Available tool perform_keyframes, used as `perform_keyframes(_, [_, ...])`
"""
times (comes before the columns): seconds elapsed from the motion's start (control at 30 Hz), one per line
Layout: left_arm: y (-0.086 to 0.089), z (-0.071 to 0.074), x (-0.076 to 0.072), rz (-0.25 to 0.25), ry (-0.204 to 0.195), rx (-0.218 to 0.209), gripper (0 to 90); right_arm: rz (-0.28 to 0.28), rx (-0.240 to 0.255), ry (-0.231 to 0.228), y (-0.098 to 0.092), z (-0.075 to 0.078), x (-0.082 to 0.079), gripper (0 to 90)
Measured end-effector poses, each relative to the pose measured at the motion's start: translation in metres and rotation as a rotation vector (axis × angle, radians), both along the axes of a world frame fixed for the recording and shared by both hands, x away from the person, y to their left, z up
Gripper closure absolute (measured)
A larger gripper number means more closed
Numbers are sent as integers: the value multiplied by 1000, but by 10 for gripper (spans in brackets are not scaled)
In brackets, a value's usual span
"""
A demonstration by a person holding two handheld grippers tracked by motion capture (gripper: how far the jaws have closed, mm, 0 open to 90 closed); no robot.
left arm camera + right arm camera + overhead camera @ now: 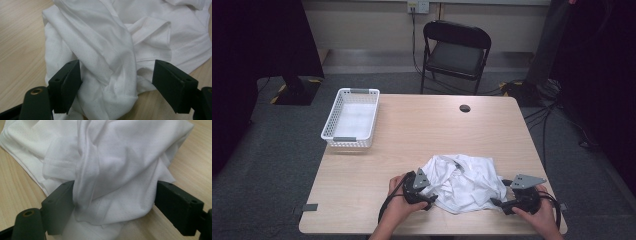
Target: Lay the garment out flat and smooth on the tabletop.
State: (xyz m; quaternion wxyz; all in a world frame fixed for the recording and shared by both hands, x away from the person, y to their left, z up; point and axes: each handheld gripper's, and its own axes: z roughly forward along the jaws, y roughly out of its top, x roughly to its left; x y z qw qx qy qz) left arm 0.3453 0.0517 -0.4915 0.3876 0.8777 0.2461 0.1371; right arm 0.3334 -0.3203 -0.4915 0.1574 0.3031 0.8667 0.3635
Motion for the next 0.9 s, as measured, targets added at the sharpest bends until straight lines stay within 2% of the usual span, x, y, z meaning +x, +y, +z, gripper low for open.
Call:
perform_keyframes(0.1, [0,-1,1,0,3,-4,218,1,12,18,-1,-4,1,169])
perform_keyframes(0.4, [-1,-1,0,-1,7,-9,195,-4,36,33,-4,-5,3,167])
perform_keyframes(0.47, [-1,0,0,0,9,-10,195,-3,34,28,-4,-4,2,178])
perform_keyframes(0.63, [0,3,0,4,12,-12,209,4,64,19,-4,1,1,198])
perform_keyframes(0.8, [2,11,0,20,6,-32,224,24,112,-13,-5,14,-4,246])
perform_keyframes(0.9, [3,15,0,21,3,-42,239,31,108,-29,-4,19,-7,255])
